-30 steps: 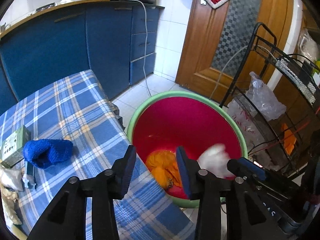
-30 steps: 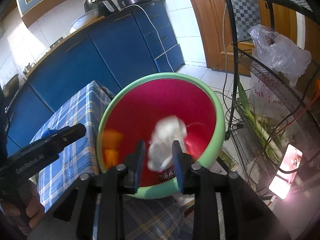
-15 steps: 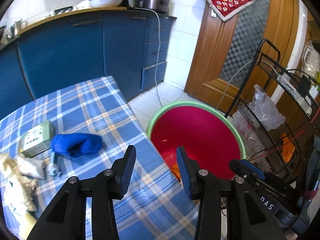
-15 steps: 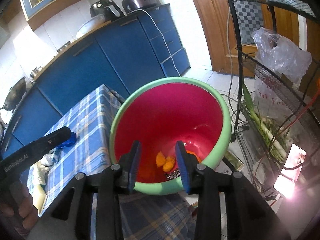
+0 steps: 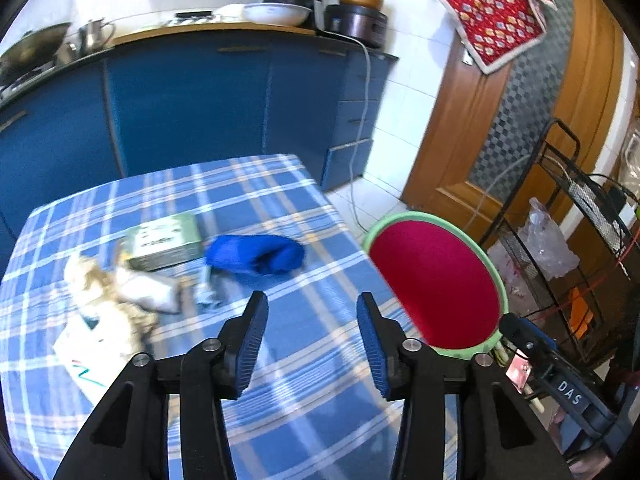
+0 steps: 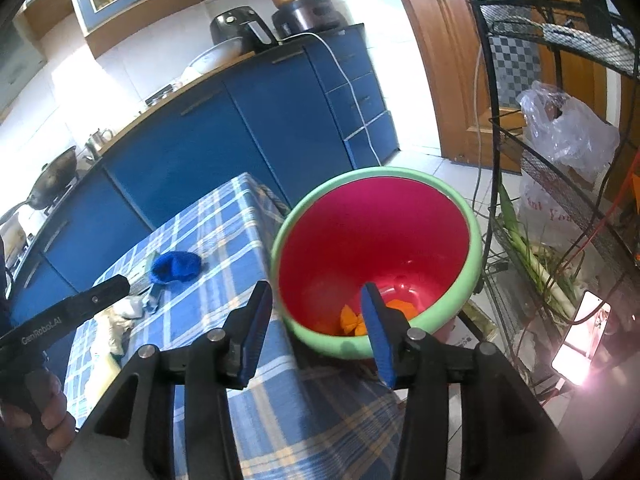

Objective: Collect trash
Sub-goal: 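Move both open tools back over the table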

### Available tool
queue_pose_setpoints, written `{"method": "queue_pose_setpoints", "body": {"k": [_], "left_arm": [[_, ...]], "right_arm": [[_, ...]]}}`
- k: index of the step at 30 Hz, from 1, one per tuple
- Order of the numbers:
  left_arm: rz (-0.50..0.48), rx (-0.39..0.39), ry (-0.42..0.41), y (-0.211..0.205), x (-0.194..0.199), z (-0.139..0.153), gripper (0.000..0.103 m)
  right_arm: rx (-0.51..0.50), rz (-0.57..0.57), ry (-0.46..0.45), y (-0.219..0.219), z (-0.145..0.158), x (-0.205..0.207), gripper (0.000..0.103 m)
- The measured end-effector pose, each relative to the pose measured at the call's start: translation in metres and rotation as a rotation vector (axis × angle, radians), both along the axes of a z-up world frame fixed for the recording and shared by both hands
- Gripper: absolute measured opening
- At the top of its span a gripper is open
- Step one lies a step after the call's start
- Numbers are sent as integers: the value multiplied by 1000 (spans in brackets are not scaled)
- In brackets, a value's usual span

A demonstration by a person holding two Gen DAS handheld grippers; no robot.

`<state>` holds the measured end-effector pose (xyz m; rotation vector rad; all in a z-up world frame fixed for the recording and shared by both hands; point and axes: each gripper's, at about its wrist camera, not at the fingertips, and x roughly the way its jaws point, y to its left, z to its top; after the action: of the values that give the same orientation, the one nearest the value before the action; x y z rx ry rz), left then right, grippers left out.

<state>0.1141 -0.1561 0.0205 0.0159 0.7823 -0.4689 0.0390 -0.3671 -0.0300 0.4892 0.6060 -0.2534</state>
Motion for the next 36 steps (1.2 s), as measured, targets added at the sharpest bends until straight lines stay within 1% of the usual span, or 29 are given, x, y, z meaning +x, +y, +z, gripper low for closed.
{"method": "queue_pose_setpoints", "body": {"k": [12, 16, 25, 26, 28, 33, 36], "left_arm": [[111, 12, 3, 72, -12, -6, 51], [153, 25, 12, 98, -16, -12, 51], [237, 34, 54, 142, -22, -32, 51], [243, 34, 60, 145, -22, -34, 52], [256, 35, 71, 150, -21, -39, 57], [261, 23, 99, 159, -20, -51, 63], [256, 18, 114, 160, -21, -58, 64]], "right_arm": [[-23, 58, 6, 35, 9, -4, 54], [-33, 76, 7, 47, 11, -5, 56], [-52, 121, 28, 70, 10, -4, 58], [-54, 125, 30, 73, 10, -4, 58], [-58, 133, 34, 77, 10, -3, 58], [-67, 150, 46, 86, 8, -1, 58], [-74, 158, 50, 91, 7, 0, 58]]}}
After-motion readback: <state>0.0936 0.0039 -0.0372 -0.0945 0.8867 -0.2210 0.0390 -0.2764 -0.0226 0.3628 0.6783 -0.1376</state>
